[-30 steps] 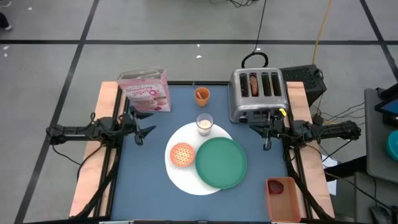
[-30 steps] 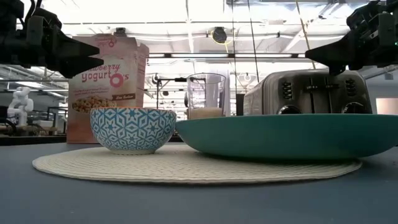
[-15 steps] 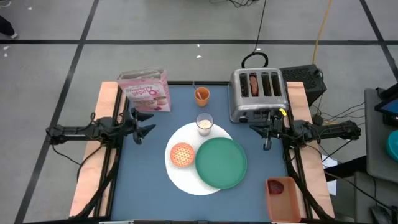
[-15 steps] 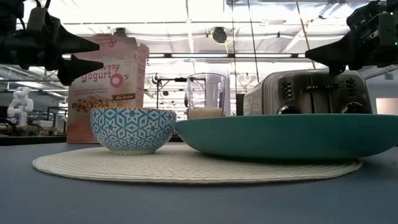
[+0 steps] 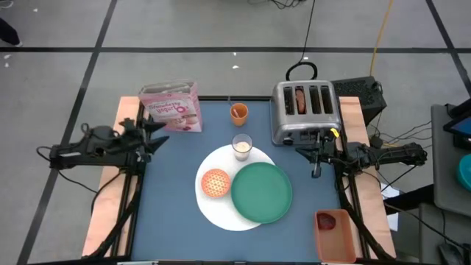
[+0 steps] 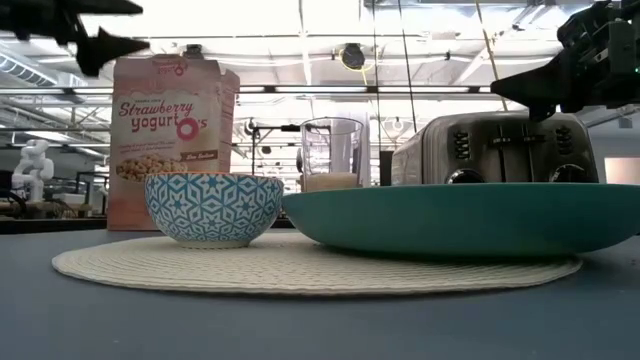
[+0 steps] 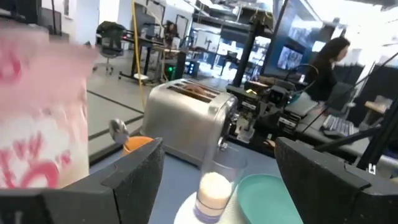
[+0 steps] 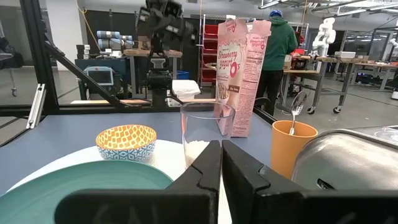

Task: Arrange a breakfast setting
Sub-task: Pour the cereal from the cereal box into the orange bowl

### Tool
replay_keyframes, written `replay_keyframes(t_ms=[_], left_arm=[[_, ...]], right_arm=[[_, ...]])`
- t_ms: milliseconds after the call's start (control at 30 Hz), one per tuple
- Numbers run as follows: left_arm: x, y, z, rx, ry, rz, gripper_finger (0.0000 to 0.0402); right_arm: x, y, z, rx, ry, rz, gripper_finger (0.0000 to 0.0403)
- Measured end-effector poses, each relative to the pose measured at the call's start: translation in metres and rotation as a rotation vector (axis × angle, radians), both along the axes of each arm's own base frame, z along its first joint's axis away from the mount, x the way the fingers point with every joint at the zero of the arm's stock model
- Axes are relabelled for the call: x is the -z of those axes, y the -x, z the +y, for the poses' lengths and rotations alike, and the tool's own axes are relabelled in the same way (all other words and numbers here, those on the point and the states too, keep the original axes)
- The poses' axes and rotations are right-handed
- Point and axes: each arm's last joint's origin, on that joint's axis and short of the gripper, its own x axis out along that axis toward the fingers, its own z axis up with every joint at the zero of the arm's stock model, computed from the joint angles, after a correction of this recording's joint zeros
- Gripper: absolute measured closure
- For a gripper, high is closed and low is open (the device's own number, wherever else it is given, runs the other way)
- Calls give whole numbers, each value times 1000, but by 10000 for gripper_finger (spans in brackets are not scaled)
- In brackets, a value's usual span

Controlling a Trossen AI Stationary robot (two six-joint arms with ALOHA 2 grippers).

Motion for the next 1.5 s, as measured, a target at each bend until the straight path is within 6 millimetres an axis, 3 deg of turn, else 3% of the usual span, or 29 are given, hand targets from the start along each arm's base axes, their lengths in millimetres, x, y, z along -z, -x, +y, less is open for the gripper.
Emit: replay_keyframes(t_ms=[333, 833, 1167, 1500], left_arm=[[-73, 5, 3, -99, -98, 84, 94], [-155, 2, 7, -258, -179, 272, 94], [-173, -1, 10, -332, -183, 475, 94], [-161, 4, 18, -453, -124, 657, 94]], right_arm=[[0, 0, 0, 0, 0, 0, 392], [0, 0, 0, 0, 5, 1, 392], [0, 0, 0, 0, 7, 1, 392], [0, 0, 0, 0, 7, 1, 392]])
